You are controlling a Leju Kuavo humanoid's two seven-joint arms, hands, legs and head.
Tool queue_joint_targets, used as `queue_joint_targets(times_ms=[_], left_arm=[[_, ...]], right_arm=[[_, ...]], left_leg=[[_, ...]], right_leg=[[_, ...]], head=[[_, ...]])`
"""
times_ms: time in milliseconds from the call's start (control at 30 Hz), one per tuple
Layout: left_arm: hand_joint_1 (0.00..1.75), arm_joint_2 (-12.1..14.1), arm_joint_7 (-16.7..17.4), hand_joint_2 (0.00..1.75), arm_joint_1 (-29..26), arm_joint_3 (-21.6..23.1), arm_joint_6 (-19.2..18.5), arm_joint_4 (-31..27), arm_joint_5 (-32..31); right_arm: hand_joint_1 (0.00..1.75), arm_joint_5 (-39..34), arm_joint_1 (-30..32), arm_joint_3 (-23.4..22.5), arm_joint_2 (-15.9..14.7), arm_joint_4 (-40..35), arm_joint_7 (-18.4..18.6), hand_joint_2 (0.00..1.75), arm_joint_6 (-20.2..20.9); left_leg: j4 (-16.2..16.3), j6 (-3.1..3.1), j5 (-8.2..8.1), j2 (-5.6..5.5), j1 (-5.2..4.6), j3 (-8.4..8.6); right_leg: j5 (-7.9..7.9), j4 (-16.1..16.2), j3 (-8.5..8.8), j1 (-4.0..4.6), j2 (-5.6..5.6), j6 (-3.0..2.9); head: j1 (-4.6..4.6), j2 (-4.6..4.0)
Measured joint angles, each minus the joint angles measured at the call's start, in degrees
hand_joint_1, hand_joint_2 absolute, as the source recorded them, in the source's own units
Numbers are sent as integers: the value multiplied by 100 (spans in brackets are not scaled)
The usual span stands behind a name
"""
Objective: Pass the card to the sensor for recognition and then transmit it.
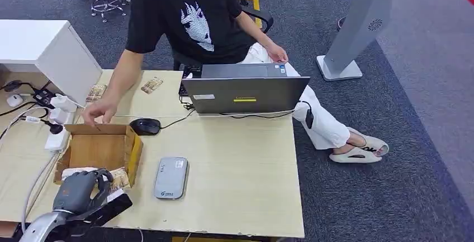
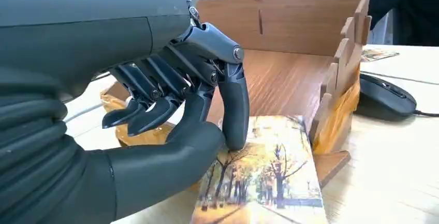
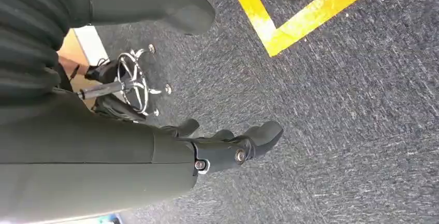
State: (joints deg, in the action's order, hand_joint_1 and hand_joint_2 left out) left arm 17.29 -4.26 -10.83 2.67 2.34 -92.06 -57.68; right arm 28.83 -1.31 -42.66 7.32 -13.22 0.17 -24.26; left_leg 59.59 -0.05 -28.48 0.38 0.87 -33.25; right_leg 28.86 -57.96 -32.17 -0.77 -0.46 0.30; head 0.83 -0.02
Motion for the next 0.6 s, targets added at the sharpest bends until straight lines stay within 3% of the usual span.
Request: queue_joint_targets(times_ms=[200, 467, 600], left_arm=[[175, 0, 37, 175, 2, 24, 85, -15, -46], [175, -66, 111, 175, 128, 127, 424, -160, -205], [175, -164, -7, 175, 162, 129, 693, -297, -184]], right_arm=[[0, 22, 0, -24, 0, 0, 0, 175, 0], [0, 112, -1, -114, 0, 0, -63, 175, -18], [0, 190, -1, -171, 0, 0, -83, 175, -28]], left_leg=[[0, 0, 0, 0, 0, 0], [0, 0, 0, 1, 0, 0], [1, 0, 0, 0, 0, 0]], right_leg=[[0, 0, -1, 0, 0, 0], [-1, 0, 0, 0, 1, 0], [0, 0, -1, 0, 0, 0]], head=[[0, 0], [0, 0], [0, 0]])
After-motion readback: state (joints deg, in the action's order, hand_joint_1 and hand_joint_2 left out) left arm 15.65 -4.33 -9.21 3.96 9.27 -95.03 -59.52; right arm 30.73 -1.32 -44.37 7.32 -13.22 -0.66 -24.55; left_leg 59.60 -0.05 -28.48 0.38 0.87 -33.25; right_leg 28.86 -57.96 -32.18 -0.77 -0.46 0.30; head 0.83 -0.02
